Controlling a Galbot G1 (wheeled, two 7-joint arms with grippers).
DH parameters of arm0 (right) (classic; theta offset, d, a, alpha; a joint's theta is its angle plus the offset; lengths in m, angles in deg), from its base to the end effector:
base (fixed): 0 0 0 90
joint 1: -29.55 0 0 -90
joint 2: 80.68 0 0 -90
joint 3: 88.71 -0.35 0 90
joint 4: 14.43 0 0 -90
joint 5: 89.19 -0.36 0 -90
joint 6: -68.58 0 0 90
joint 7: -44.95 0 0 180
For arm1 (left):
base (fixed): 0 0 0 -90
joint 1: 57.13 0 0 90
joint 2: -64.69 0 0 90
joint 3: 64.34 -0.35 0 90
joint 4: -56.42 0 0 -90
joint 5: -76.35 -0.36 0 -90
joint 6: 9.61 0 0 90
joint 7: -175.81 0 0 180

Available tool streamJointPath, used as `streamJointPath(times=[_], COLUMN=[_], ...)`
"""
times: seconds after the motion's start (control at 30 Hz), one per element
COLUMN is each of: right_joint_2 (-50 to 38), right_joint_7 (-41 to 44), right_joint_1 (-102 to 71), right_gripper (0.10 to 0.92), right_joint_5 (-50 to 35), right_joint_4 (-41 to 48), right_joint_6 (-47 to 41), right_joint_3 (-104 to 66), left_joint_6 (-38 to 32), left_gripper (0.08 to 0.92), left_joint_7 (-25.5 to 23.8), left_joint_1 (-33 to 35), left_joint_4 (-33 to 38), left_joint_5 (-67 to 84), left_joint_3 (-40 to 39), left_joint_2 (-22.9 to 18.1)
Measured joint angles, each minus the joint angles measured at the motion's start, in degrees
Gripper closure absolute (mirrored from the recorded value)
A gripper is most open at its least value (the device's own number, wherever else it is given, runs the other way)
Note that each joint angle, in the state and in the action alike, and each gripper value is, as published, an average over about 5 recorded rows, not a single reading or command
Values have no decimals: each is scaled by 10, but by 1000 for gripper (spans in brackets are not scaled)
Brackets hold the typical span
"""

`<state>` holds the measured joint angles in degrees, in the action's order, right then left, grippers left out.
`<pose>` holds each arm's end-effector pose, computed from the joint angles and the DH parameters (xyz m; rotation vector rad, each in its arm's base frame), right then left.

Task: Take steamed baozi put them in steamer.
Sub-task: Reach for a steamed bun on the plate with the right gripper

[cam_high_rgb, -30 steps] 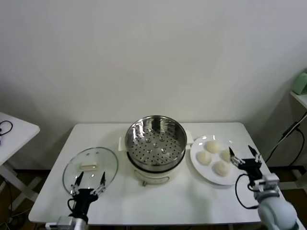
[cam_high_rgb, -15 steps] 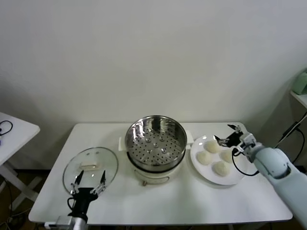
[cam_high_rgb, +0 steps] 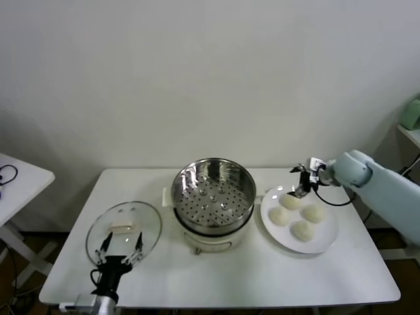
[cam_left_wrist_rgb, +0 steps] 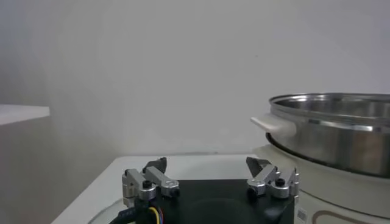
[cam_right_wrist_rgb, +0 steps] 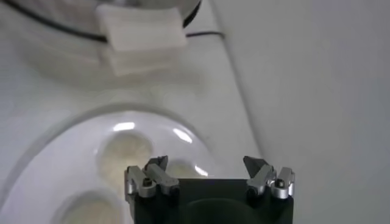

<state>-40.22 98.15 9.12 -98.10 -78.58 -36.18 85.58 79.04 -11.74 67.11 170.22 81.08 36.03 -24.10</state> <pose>0.5494 -0.1765 -0.1702 1.1037 -1.6351 1.2669 0.1534 0.0636 -0.3505 0.0354 -2.9901 -0.0241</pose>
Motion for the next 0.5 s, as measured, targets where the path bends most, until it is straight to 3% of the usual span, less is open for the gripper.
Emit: streamJointPath(times=[0.5], right_joint_2=[127], right_joint_7=[120], right_joint_1=[55], right_gripper=[203], right_joint_5=[46], right_joint_4=[219], right_joint_6=[109], right_joint_3=[82], left_joint_6=[-1], left_gripper=[177], left_joint_7=[0], left_joint_1=[-5], left_joint_4=[-18], left_joint_5=[4], left_joint_3=[10], left_joint_2=[10])
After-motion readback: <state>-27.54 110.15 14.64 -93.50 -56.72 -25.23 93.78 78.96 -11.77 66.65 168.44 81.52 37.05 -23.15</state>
